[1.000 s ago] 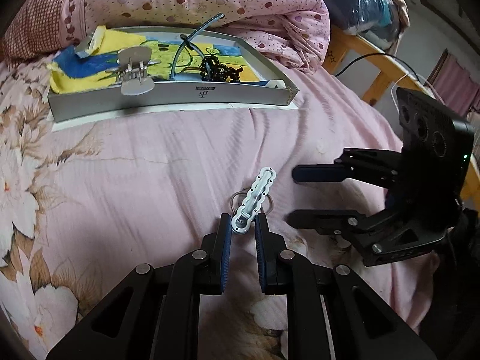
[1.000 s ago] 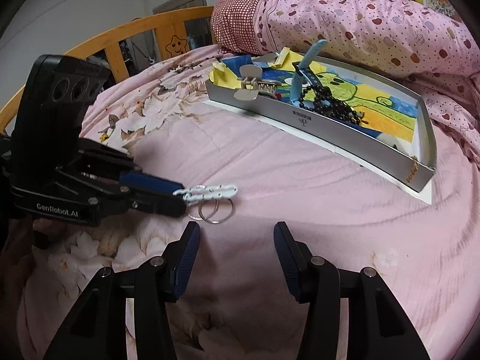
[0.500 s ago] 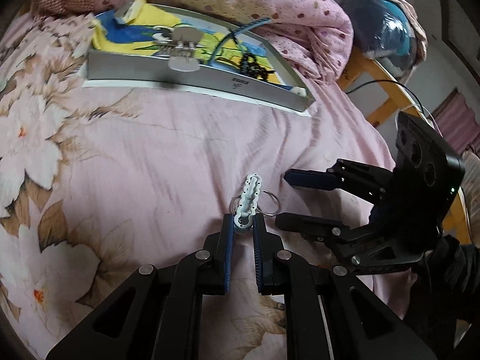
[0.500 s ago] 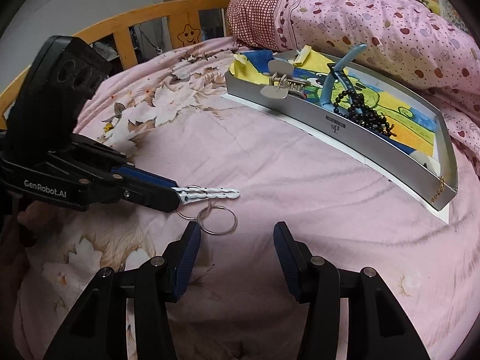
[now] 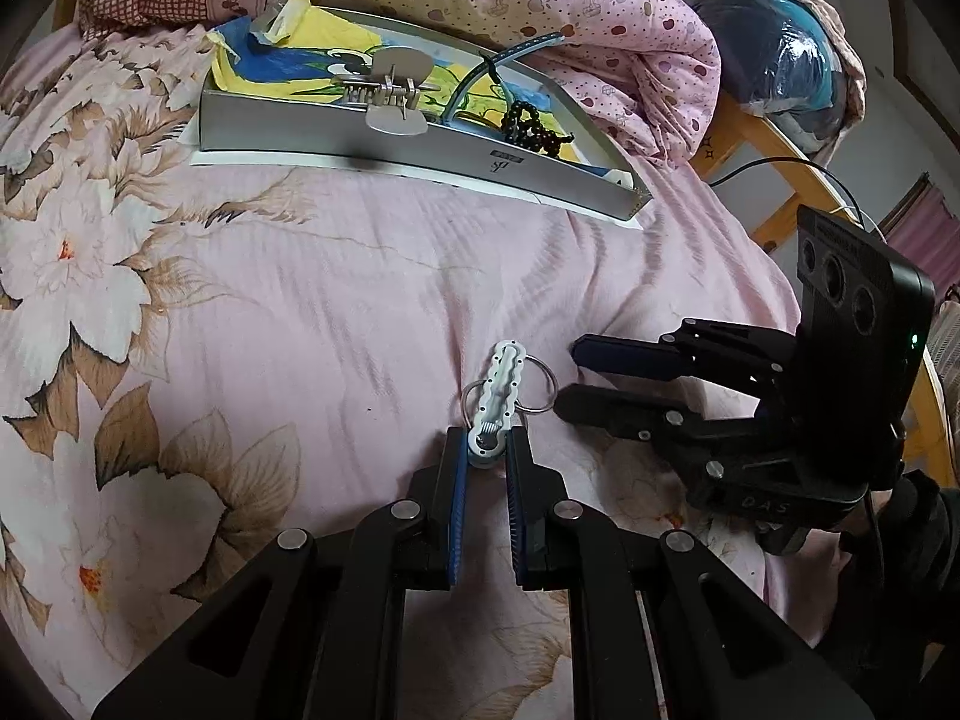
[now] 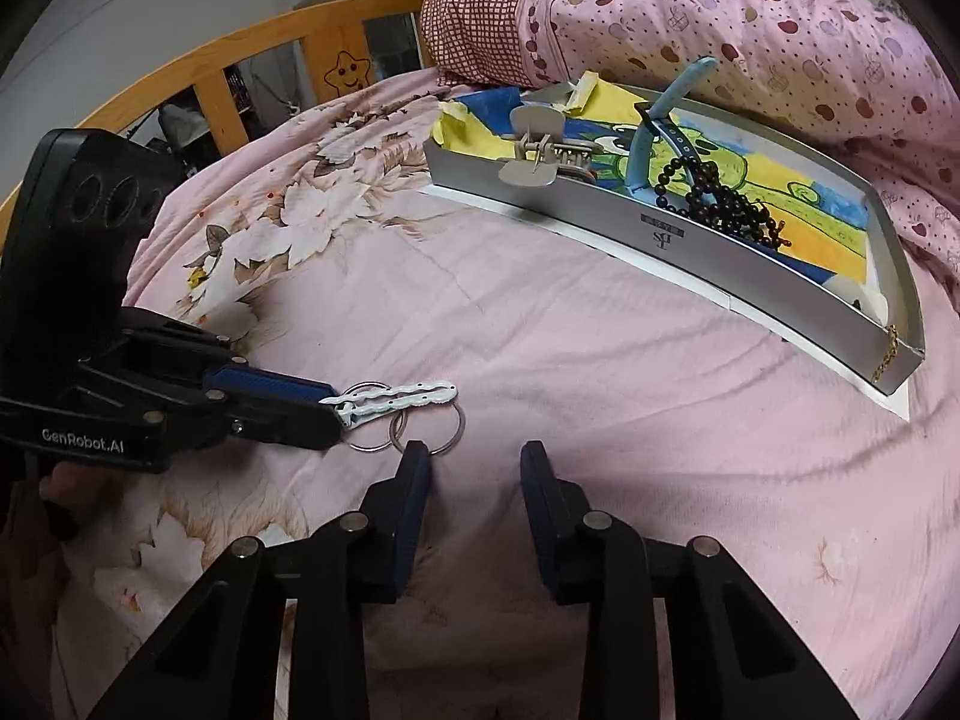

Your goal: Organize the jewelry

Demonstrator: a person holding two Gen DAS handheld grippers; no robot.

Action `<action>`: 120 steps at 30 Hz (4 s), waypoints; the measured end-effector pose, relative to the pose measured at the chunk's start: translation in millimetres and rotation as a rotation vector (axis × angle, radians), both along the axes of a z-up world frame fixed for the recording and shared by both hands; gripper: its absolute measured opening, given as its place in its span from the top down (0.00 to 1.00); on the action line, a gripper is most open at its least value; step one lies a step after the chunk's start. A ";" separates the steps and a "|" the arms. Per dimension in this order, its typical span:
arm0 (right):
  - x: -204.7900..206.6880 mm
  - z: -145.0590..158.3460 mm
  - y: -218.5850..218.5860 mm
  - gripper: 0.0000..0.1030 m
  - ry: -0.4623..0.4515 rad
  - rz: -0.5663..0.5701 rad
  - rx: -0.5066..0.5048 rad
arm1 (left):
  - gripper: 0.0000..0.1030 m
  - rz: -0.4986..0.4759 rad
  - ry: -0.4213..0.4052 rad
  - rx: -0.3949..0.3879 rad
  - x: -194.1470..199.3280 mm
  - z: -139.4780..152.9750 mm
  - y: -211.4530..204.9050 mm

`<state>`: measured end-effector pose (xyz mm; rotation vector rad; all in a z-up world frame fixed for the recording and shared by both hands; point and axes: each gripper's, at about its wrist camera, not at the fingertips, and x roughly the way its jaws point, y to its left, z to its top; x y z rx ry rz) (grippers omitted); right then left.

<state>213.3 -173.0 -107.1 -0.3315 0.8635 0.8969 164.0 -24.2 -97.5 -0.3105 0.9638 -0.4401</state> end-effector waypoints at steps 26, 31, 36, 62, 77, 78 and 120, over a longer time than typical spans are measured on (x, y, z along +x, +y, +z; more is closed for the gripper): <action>5.0 -1.8 10.9 0.90 -0.001 -0.062 -0.072 | 0.91 0.010 -0.022 -0.018 -13.0 6.9 5.6; 0.1 8.2 5.9 0.89 0.047 -0.052 0.021 | 0.91 0.036 -0.001 -0.054 -15.0 4.1 15.7; -4.5 4.6 19.7 0.79 0.070 -0.023 0.005 | 0.91 0.045 0.006 -0.054 -14.8 4.9 16.2; -44.7 -1.9 34.2 0.98 -0.054 -0.018 -0.127 | 1.00 0.032 -0.019 -0.085 -34.3 12.8 28.0; -41.8 4.3 10.7 0.98 -0.022 -0.065 -0.107 | 0.80 -0.213 -0.101 0.101 -18.2 13.6 -15.6; -41.3 4.2 9.6 0.98 -0.019 -0.068 -0.104 | 0.80 -0.226 -0.108 0.117 -15.8 12.7 -19.1; -40.7 39.6 4.1 0.99 -0.150 -0.150 -0.046 | 0.89 -0.104 -0.121 -0.128 -5.5 42.0 17.4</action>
